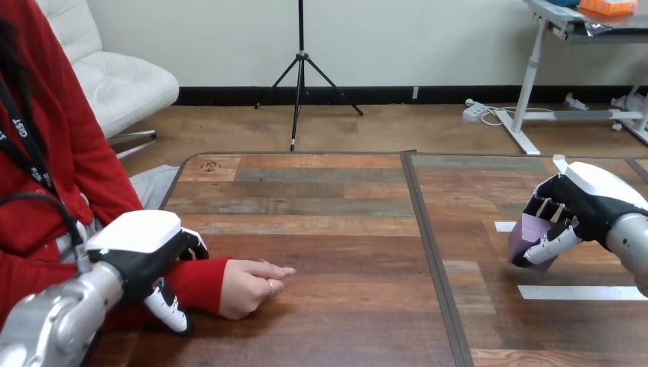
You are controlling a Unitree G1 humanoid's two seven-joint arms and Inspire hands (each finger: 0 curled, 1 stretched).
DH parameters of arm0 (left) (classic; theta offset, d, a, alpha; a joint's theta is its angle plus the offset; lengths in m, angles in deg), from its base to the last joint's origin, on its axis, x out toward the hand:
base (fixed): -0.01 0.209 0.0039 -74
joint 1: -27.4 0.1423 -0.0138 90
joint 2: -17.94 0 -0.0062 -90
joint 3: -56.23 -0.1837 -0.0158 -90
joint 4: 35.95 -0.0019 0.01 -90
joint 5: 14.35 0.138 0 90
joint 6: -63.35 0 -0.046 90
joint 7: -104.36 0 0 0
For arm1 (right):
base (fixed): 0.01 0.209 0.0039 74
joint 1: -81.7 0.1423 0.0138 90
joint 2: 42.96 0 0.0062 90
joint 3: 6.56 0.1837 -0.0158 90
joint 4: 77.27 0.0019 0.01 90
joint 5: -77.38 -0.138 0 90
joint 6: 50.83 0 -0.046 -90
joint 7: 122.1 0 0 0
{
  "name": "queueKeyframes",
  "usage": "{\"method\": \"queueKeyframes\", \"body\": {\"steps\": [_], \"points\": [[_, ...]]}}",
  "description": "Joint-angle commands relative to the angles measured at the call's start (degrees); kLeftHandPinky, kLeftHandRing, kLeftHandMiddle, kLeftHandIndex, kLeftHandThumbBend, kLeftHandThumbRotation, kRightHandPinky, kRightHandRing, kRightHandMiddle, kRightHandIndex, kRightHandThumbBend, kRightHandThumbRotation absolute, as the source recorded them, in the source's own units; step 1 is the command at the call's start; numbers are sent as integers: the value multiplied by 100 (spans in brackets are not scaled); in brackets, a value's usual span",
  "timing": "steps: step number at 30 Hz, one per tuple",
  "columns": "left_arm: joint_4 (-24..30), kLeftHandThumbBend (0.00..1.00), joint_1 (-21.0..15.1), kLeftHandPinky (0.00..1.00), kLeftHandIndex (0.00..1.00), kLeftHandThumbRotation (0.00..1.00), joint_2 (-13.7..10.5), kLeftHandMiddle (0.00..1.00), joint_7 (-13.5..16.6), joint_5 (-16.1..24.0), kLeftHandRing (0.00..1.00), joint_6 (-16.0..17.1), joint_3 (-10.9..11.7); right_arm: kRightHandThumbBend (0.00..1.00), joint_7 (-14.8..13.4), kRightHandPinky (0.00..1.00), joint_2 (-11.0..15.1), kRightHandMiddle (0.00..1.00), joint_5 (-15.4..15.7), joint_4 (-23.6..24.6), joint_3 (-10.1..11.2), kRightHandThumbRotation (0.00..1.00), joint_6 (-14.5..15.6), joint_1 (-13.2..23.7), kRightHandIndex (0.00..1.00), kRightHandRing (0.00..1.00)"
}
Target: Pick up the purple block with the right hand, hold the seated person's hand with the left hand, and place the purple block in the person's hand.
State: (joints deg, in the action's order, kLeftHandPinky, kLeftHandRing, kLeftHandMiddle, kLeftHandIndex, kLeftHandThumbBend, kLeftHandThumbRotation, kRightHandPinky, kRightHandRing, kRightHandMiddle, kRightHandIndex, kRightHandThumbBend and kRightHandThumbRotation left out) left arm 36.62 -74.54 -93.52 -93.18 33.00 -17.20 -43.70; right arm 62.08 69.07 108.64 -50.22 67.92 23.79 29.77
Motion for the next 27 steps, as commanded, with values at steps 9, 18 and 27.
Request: {"method": "queueKeyframes", "body": {"steps": [9,18,27], "points": [[-371,84,-529,62,72,27,-82,75,-396,147,72,-359,-479,72,-110,31,213,44,-139,401,173,0,-43,194,49,38],[-637,83,-678,62,72,31,-40,76,-345,110,72,-374,-662,72,-109,32,221,45,-142,445,188,0,-84,177,50,38],[-901,83,-815,59,69,29,29,72,-362,-3,68,-339,-779,72,-93,32,220,45,-177,502,216,0,-60,168,50,39]]}}
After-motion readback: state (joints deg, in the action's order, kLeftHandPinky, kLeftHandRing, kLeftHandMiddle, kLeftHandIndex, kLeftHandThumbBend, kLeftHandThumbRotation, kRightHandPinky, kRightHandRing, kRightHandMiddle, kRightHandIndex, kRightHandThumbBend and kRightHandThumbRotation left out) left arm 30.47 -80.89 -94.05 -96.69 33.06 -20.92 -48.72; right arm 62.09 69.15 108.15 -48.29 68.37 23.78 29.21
